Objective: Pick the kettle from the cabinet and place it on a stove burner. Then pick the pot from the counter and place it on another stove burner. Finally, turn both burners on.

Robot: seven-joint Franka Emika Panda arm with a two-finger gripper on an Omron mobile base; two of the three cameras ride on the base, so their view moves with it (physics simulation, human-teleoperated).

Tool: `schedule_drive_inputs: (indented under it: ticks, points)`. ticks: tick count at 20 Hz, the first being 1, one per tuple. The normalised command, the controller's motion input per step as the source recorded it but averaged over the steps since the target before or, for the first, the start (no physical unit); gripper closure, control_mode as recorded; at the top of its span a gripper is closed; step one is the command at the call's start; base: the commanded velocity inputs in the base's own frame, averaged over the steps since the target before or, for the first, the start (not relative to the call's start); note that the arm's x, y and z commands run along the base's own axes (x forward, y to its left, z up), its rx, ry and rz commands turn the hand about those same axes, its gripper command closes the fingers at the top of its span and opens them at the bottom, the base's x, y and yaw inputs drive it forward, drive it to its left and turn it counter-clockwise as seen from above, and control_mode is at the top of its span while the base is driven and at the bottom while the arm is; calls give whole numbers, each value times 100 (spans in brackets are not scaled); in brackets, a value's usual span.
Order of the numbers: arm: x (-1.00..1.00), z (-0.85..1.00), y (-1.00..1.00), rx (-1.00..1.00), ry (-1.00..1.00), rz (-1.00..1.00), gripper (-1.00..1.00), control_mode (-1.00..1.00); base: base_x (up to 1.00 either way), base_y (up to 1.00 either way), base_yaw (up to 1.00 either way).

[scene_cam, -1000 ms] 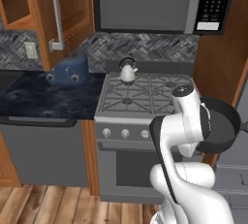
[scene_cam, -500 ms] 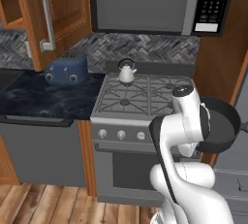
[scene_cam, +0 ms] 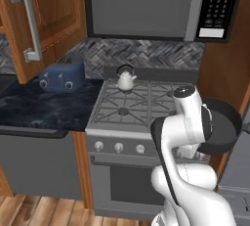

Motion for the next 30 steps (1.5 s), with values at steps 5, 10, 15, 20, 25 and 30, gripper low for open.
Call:
schedule_drive_inputs:
  ticks: [5,10,15,20,25,30]
  points:
    - [0,0,0,0,0,0,100,100,48,-34,7]
    - [0,0,0,0,0,0,100,100,15,-26,12]
    - [0,0,0,0,0,0,100,100,1,-20,18]
    - [0,0,0,0,0,0,100,100,0,-30,12]
    - [0,0,0,0,0,0,100,100,0,-39,5]
    - [0,0,0,0,0,0,100,100,8,-34,2]
